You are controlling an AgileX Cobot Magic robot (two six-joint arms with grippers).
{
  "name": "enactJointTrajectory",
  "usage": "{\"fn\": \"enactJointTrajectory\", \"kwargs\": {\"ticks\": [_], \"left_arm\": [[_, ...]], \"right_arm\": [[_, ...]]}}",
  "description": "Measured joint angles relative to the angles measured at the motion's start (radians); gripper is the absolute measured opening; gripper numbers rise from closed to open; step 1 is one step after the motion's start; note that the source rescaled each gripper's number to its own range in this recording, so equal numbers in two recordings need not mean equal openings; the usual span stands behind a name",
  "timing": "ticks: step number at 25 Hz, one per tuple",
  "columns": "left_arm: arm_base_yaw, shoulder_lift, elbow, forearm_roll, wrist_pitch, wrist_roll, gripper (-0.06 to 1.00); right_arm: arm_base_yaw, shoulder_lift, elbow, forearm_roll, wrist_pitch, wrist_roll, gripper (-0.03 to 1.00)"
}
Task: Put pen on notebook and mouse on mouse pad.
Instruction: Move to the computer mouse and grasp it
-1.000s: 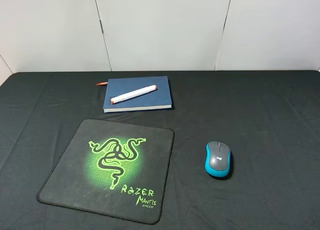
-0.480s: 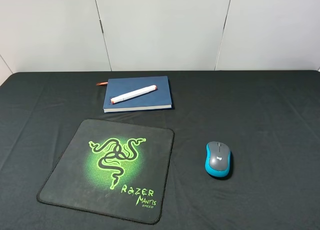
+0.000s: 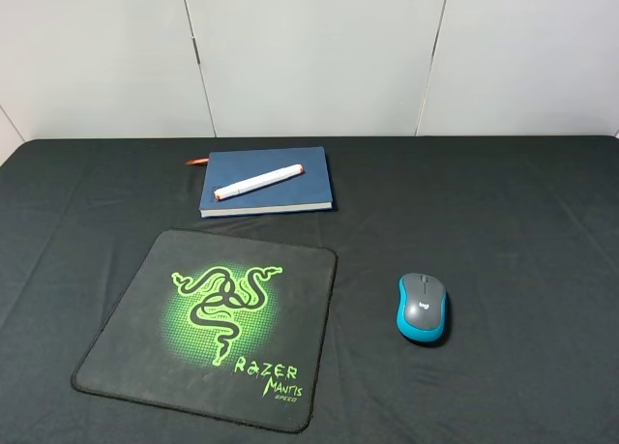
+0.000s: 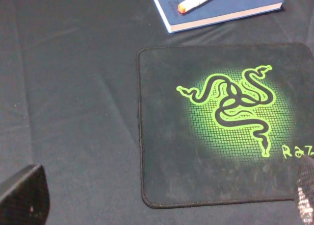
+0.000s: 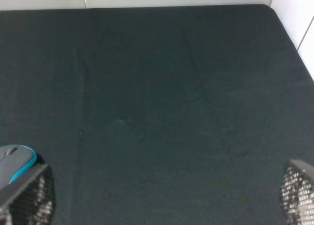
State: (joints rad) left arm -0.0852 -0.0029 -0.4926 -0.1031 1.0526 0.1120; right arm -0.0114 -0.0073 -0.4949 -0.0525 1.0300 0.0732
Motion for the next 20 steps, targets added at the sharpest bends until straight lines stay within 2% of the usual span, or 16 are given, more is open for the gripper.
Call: {"fn": "enactJointTrajectory", "kwargs": {"ticks": [20], "left_arm": [[0.0,0.0,0.0,0.03,0.0,0.0,1.0]], "right_arm": [[0.0,0.001,0.0,-0.003,0.0,0.0,1.0]]}}
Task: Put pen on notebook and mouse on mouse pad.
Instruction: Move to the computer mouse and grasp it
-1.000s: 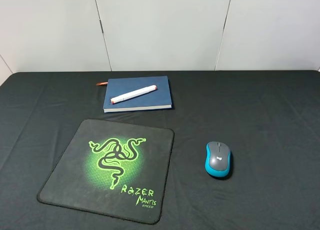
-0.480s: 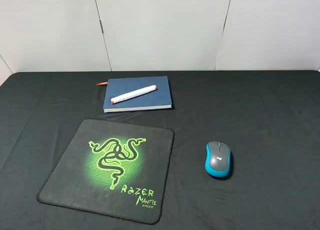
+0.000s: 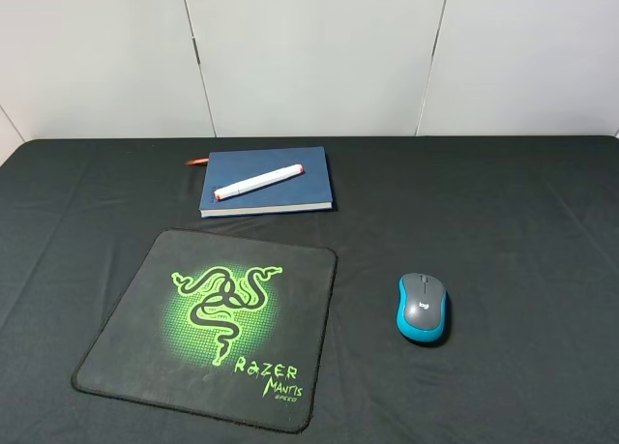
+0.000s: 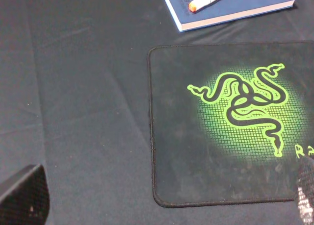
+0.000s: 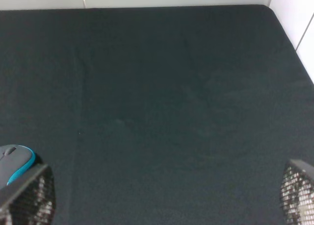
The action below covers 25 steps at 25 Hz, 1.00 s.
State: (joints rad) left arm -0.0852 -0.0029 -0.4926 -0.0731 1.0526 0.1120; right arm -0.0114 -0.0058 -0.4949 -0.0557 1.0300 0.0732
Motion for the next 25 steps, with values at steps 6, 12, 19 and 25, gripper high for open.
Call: {"fn": "enactJointTrajectory", "kwargs": {"ticks": [6,12,19,25], "left_arm": [[0.0,0.0,0.0,0.001,0.0,0.0,1.0],[0.0,0.0,0.0,0.001,0.0,0.0,1.0],[0.0,0.0,0.0,0.001,0.0,0.0,1.0],[0.0,0.0,0.0,0.001,0.0,0.001,1.0]], "right_arm": [[0.0,0.192,-0.076,0.0,0.0,0.0,1.0],[0.0,0.497,-0.192,0.0,-0.013,-0.017,1.0],[0.0,0.832,-0.356,0.037,-0.017,-0.063,1.0],[0.0,1.033,-0.468,0.143,-0.018,-0.139,1.0]]}}
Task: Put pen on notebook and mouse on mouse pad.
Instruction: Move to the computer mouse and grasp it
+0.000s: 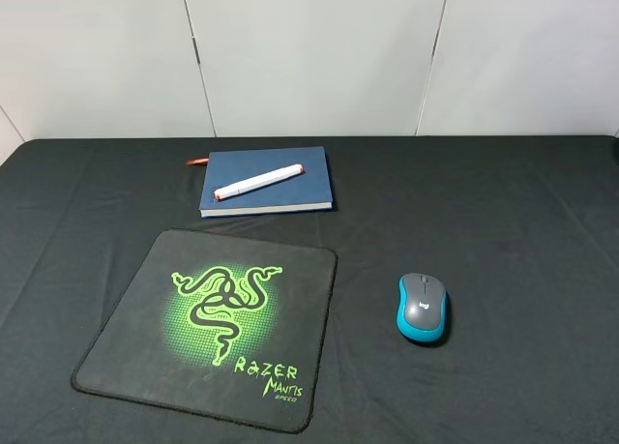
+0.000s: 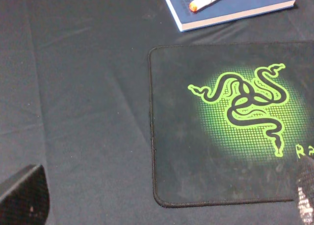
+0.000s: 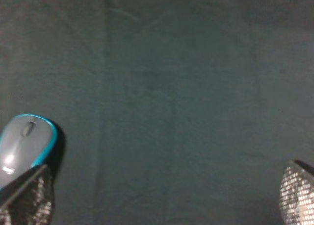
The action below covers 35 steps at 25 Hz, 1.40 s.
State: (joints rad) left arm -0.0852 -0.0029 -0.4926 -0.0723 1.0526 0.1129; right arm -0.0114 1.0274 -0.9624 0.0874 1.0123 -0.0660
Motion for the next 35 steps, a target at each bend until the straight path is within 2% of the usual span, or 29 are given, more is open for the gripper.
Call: {"fn": "enactJointTrajectory", "kwargs": {"ticks": [4,10,13,21,27,31,35], "left_arm": [[0.0,0.0,0.0,0.0,0.0,0.0,1.0],[0.0,0.0,0.0,0.0,0.0,0.0,1.0],[0.0,0.0,0.0,0.0,0.0,0.0,1.0],[0.0,0.0,0.0,0.0,0.0,0.0,1.0],[0.0,0.0,0.0,0.0,0.0,0.0,1.0],[0.0,0.0,0.0,0.0,0.0,0.0,1.0],[0.0,0.0,0.0,0.0,0.0,0.0,1.0]], "right_arm": [[0.027,0.099,-0.02,0.046,0.017,-0.003,1.0],[0.202,0.205,-0.022,0.055,0.029,0.036,1.0],[0.262,0.251,-0.022,0.05,0.029,0.066,1.0],[0.331,0.337,-0.022,0.026,-0.012,0.133,1.0],[0.359,0.338,-0.022,0.009,-0.032,0.276,1.0],[0.362,0.365,-0.022,0.002,-0.035,0.329,1.0],[0.412,0.447,-0.022,-0.023,-0.036,0.375,1.0]]}}
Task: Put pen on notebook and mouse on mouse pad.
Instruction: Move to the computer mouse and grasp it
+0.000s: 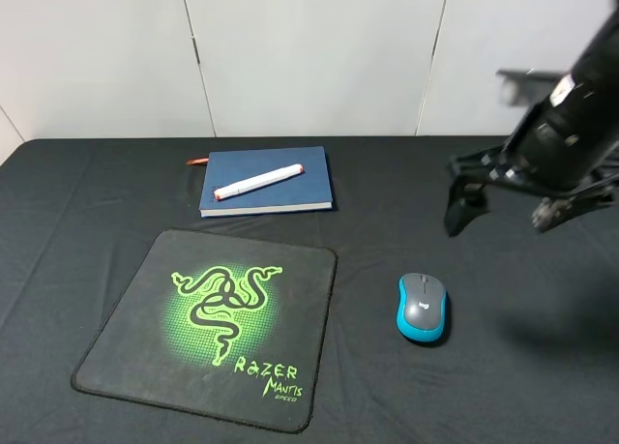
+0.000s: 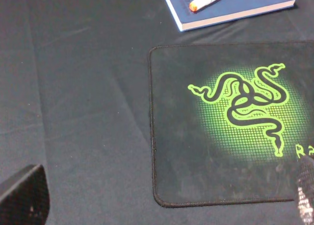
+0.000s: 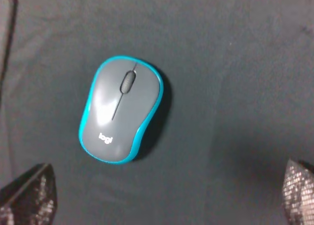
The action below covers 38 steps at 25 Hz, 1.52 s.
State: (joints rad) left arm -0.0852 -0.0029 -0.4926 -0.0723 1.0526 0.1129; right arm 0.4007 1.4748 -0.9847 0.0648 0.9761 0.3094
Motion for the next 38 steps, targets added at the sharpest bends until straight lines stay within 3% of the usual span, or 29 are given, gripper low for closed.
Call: {"fn": "enactJointTrajectory", "kwargs": {"ticks": [11,21,38], "left_arm": [[0.0,0.0,0.0,0.0,0.0,0.0,1.0],[0.0,0.0,0.0,0.0,0.0,0.0,1.0],[0.0,0.0,0.0,0.0,0.0,0.0,1.0]], "right_arm": [[0.121,0.225,0.0,-0.014,-0.07,0.107,1.0],[0.122,0.366,0.0,0.067,-0.162,0.108,1.0],[0.122,0.437,0.0,0.07,-0.215,0.112,1.0]]}}
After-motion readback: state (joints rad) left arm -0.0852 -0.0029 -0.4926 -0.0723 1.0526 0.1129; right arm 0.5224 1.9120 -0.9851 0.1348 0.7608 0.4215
